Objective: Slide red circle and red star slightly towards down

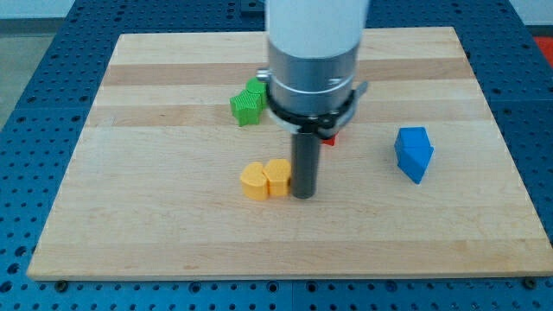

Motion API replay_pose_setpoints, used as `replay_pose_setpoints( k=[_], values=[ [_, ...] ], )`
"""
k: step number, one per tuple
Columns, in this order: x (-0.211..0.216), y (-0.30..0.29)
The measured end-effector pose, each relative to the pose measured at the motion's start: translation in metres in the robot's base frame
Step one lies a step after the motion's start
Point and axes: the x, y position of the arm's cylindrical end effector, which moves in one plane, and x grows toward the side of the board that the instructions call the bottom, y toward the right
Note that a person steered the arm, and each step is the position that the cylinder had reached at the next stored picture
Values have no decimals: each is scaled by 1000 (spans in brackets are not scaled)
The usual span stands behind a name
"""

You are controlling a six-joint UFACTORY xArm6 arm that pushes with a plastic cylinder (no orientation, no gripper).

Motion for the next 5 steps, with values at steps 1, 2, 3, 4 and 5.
replay_pose_setpoints(
  k=[1,2,3,4,5],
  values=[
    [0,-29],
    [-6,-55],
    [-9,-40],
    [-11,6],
    [-22,45]
  ],
)
